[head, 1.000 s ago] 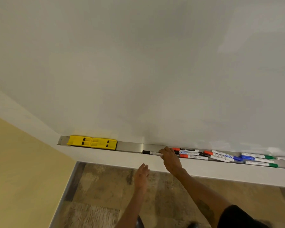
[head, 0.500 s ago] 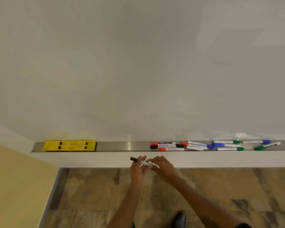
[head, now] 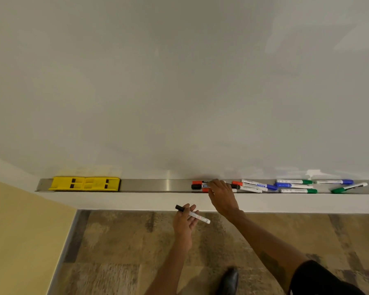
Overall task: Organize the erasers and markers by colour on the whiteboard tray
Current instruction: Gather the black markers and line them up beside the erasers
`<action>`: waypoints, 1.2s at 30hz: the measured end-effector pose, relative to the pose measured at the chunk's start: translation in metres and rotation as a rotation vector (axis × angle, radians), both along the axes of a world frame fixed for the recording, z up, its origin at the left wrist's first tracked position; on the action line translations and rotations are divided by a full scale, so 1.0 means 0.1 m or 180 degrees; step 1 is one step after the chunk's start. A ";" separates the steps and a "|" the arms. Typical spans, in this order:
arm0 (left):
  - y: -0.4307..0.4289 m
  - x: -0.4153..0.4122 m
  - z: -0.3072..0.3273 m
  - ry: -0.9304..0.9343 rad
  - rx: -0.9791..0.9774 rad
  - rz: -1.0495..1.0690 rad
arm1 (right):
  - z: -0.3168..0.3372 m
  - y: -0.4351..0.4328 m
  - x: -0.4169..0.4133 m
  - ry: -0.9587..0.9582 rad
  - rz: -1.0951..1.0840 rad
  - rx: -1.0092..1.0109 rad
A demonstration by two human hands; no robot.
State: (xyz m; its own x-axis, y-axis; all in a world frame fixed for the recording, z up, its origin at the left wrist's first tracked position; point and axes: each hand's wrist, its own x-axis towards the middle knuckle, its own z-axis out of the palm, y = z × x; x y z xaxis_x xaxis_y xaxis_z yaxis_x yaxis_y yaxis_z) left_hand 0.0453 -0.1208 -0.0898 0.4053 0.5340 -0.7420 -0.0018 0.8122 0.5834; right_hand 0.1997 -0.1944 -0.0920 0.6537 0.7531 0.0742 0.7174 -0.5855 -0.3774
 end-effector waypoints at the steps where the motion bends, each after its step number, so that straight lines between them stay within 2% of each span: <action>1: 0.02 0.00 0.00 -0.0026 -0.0011 0.0037 | -0.02 0.04 -0.01 -0.0015 0.0039 -0.0047; 9: 0.14 0.08 0.05 -0.0231 -0.0070 0.0178 | -0.11 0.28 -0.10 -0.0082 -0.0091 -0.0181; 16: 0.20 0.13 0.02 -0.0308 -0.0172 0.0210 | -0.13 0.42 -0.10 0.0158 -0.0094 -0.0136; 31: 0.26 0.06 -0.05 -0.0225 -0.0045 0.0137 | -0.14 0.59 -0.21 -0.0358 0.0004 -0.0263; 36: 0.35 0.03 -0.03 -0.0279 -0.0079 0.0268 | -0.11 0.64 -0.24 -0.0440 0.0309 -0.0165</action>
State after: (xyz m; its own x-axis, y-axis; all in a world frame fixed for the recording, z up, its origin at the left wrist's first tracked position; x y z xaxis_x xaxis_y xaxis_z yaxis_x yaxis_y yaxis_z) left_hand 0.0483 -0.0862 -0.0929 0.4238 0.5507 -0.7191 -0.1206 0.8212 0.5578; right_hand 0.1760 -0.1302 -0.1031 0.5641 0.8173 0.1176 0.8144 -0.5272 -0.2423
